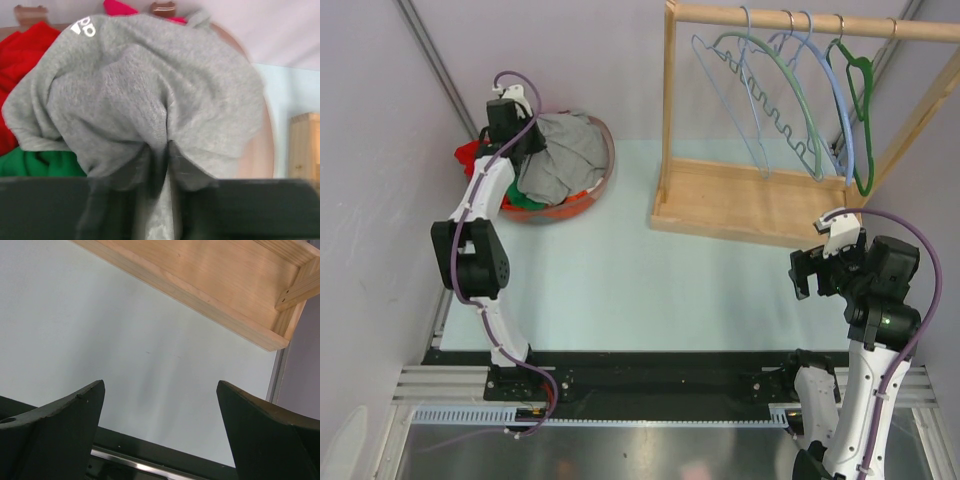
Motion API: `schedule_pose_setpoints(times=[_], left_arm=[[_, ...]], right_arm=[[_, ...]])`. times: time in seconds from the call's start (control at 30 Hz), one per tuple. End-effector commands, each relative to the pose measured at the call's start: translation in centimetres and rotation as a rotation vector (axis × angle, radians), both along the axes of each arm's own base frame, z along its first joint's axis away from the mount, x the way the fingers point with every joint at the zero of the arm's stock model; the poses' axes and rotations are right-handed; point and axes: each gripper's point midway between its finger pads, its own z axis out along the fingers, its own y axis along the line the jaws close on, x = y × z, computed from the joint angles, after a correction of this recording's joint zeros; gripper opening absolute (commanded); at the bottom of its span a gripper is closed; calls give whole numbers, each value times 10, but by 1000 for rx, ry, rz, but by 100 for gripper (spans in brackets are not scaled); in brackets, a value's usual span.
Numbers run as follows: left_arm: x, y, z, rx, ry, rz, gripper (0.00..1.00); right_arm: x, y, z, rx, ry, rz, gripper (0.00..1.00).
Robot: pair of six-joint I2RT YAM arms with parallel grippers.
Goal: Place the t-shirt on the hanger
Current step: Pick up the T-shirt and place it in the bin.
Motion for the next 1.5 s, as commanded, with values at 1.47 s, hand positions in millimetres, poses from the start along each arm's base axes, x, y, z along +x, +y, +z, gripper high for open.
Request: schedule_pose_setpoints(times=[1.47], left_arm=[[-301, -167, 477, -400, -946, -692, 0]], right_arm=[[-65, 61, 75, 32, -40, 322, 100]])
